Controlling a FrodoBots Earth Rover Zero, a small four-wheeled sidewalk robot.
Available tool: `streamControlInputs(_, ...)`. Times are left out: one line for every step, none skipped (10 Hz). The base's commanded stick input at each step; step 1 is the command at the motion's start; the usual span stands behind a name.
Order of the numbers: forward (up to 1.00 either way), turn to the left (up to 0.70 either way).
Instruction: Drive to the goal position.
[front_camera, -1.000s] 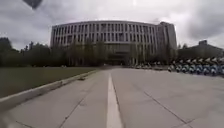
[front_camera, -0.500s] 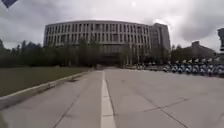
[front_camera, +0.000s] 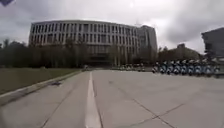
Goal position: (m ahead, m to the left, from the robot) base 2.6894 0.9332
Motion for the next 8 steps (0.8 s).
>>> streamControlInputs(0.7,0.0)
streamControlInputs(0.7,0.0)
streamControlInputs(0.7,0.0)
streamControlInputs(0.7,0.02)
streamControlInputs(0.7,0.24)
streamControlInputs(0.7,0.32)
streamControlInputs(0.7,0.35)
streamControlInputs(0.7,0.35)
